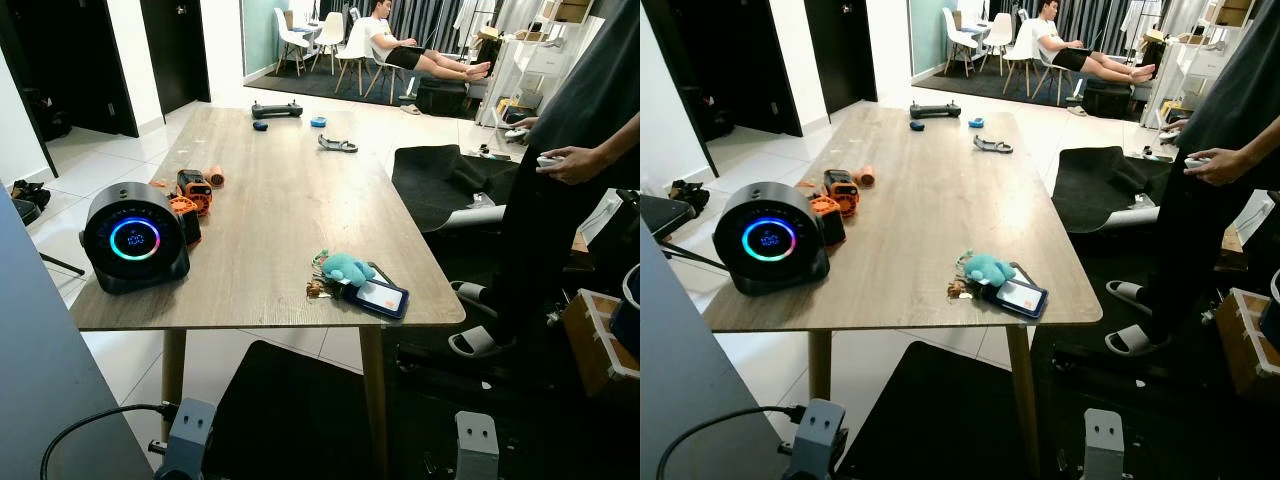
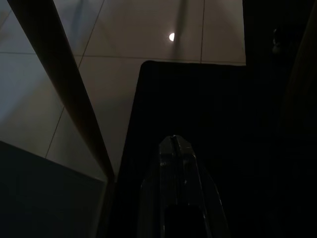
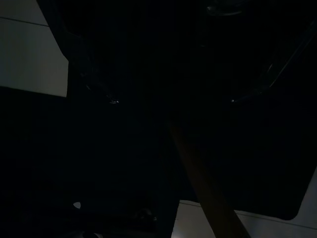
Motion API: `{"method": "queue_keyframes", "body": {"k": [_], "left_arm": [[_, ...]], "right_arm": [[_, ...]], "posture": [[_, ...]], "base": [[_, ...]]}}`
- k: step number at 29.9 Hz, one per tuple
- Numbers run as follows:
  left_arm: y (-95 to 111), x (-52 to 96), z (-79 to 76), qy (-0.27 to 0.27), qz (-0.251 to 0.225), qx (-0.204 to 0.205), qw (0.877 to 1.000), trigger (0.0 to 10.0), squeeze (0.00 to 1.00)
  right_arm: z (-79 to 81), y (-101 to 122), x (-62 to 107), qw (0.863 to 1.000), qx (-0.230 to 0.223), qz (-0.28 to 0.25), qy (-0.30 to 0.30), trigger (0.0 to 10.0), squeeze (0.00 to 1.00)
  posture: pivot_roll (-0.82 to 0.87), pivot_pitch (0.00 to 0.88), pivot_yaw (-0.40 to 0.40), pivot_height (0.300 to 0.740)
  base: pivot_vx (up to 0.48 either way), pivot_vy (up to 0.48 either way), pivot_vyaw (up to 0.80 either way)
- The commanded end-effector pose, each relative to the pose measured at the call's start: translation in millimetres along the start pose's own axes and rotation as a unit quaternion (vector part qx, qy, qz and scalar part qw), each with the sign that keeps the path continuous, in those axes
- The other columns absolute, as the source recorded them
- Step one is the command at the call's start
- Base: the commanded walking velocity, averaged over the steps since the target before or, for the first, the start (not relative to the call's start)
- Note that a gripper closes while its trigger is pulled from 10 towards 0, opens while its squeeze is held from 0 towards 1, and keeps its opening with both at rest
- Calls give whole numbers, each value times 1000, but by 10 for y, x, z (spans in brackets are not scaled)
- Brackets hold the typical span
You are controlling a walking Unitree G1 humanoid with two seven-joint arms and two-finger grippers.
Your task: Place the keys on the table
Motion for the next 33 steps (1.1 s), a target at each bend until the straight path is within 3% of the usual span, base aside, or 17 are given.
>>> {"method": "queue_keyframes", "body": {"k": [1, 8, 13, 21, 28, 33], "left_arm": [[-4, -2, -76, -14, -2, -8, 1000, 10000, 0], [9, 10, -136, -33, -11, -23, 999, 10000, 0], [9, 12, -136, -33, -12, -25, 999, 10000, 0], [-7, 18, -41, -19, -8, -12, 1000, 10000, 0], [-7, 16, -35, -23, -5, -34, 999, 10000, 0], [-11, 18, -68, -30, -5, -31, 999, 10000, 0]], "right_arm": [[-5, -51, 14, 1000, 0, 9, 1, 10000, 0], [21, -44, 13, 1000, 1, 7, 5, 10000, 0], [29, -41, 11, 1000, 1, 7, 6, 10000, 0], [43, -40, 9, 1000, -1, 7, 5, 10000, 0], [46, -41, 9, 1000, -3, 8, 4, 10000, 0], [48, -47, 11, 1000, -5, 8, 4, 10000, 0]], "posture": [[88, 13, -40, 740], [89, 16, -40, 740], [91, 15, -40, 740], [96, 26, -40, 740], [99, 33, -39, 740], [100, 32, -37, 740]], "base": [[0, 0, 0], [0, 0, 0], [0, -415, 0], [0, 0, 0], [0, 0, 0], [0, -463, 0]]}}
Point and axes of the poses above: a point about 5 cm out from each wrist's last joint towards the gripper, its own x axis pointing back from the gripper into the wrist, its own y axis along the axis of the wrist's last joint, z = x × y, the point moved 4 cm from there along -x, pointing out of the wrist towards the gripper, and after that the axes turned 3 degrees about -x, right-handed, at the moved point
